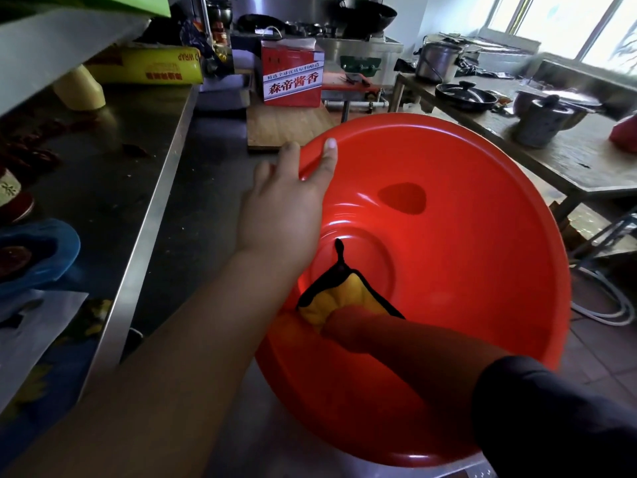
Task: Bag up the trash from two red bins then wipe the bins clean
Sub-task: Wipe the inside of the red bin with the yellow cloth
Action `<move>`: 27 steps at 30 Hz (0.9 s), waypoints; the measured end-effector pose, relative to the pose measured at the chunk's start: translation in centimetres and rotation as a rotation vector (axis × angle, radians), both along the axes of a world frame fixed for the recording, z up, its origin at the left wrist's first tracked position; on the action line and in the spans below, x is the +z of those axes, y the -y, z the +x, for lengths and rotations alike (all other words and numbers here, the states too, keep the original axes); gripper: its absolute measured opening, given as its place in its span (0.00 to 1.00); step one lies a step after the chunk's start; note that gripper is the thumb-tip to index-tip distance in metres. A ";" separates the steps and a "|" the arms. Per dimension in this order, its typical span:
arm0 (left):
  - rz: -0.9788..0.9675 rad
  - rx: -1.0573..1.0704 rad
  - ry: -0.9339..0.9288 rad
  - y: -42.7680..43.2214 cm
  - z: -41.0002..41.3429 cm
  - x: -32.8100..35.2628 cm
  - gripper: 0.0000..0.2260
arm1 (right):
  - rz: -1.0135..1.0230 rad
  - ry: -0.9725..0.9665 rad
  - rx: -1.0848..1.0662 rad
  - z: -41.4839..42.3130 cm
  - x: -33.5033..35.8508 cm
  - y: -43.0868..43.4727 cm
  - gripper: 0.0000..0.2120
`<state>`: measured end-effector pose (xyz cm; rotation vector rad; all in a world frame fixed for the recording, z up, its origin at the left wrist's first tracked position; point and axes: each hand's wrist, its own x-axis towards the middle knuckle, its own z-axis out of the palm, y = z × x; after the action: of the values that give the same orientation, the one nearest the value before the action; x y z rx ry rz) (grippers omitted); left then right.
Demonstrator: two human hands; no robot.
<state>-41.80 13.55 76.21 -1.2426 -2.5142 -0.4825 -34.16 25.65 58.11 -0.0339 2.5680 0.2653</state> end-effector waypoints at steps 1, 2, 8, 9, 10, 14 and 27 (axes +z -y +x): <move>0.015 0.009 -0.002 -0.2 -0.3 -0.1 0.33 | -0.003 -0.004 -0.020 0.2 0.5 0.0 0.15; 0.004 0.012 0.004 0.0 -0.1 0.1 0.33 | -0.019 -0.007 -0.074 0.6 1.8 0.1 0.15; -0.025 0.036 0.001 -0.2 0.8 0.4 0.35 | -0.137 -0.076 -0.216 3.2 6.5 0.1 0.13; -0.024 0.036 0.009 -0.3 1.0 0.4 0.35 | -0.122 -0.117 -0.169 3.7 7.1 0.1 0.13; -0.031 0.038 0.024 -0.3 1.2 0.7 0.36 | -0.117 -0.145 -0.124 4.2 7.6 -0.2 0.14; -0.051 0.037 0.061 -0.1 2.0 1.3 0.36 | -0.154 -0.307 -0.159 7.3 10.2 -0.5 0.15; 0.028 0.171 0.178 1.1 4.4 1.4 0.32 | -0.378 -0.748 -0.202 15.1 14.5 5.3 0.20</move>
<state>-37.42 12.45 77.57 -1.0022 -2.7211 -0.6079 -19.08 20.32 72.61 0.2240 3.2910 -0.3587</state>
